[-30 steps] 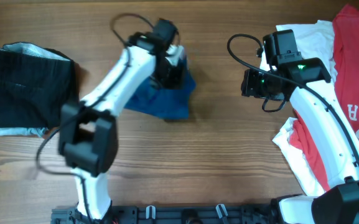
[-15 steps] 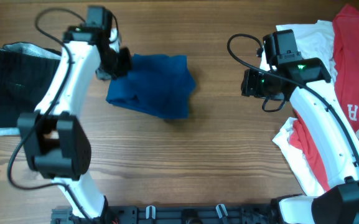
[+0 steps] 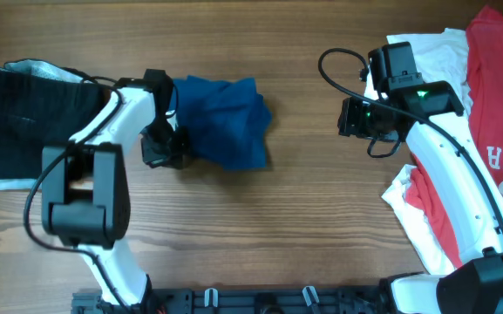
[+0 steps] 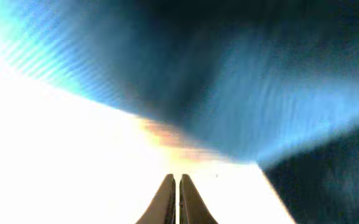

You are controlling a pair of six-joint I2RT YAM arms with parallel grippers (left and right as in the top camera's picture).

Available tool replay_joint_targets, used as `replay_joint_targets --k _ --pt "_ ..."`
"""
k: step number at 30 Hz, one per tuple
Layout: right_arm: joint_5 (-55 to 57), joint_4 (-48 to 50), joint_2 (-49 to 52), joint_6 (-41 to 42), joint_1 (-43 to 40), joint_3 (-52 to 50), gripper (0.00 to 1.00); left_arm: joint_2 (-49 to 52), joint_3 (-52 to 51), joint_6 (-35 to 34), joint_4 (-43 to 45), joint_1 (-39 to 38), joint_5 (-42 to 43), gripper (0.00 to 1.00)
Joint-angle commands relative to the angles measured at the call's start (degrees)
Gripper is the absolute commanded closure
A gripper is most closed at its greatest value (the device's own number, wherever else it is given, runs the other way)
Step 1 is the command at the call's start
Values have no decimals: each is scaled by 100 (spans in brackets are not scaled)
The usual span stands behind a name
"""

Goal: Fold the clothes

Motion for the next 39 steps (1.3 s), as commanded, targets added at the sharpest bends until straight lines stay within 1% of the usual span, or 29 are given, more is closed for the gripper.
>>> replay_joint_targets --k 1,3,4,6,8,9,11,15,17,22,24,25,27,30,31,33,36,39 --pt "46 17 -20 -66 -13 39 42 -1128 9 -94 162 48 -103 96" --pt "44 20 -20 -63 -13 39 42 -1600 9 -92 577 48 -105 96" --pt "35 20 -20 -63 -13 39 42 -1823 9 -90 922 48 -107 94" --pt "-50 20 -20 -83 -13 39 42 -1998 9 -44 1427 48 -120 92" --pt "-72 2 -20 -90 -13 39 42 -2004 7 33 1967 48 -120 92" --pt "-74 -7 -20 -90 -13 39 42 -1930 7 136 2170 48 -120 92" --pt "-188 -2 -20 -103 -13 39 42 -1711 7 260 2601 35 -92 96" --pt "-216 0 -20 -76 -13 39 42 -1178 7 570 3104 -114 149 96" --pt "-216 -2 -20 -74 -13 39 42 -898 7 581 3261 -227 164 96" --pt "-216 -17 -20 -74 -13 39 42 -85 7 577 3987 -516 162 96" --pt "-216 -44 -20 -76 -13 39 42 223 7 575 4124 -584 127 96" --pt "-216 -57 -20 -79 -13 39 42 361 7 546 4074 -590 9 96" --pt "-214 -98 -20 -85 -13 39 42 640 7 400 3676 -588 -310 96" --pt "-214 -109 -20 -212 -13 39 42 835 7 369 2855 -579 -358 96" --pt "-210 -109 -20 -229 -13 39 42 839 7 236 2544 -581 -358 96" --pt "-192 -103 -20 -234 -13 39 42 811 7 -332 1932 -586 -249 96" --pt "-192 -85 -20 -232 -13 39 42 713 7 -1080 984 -597 297 96" --pt "-190 -83 -20 -232 -13 39 42 466 9 -1344 511 -601 533 96"
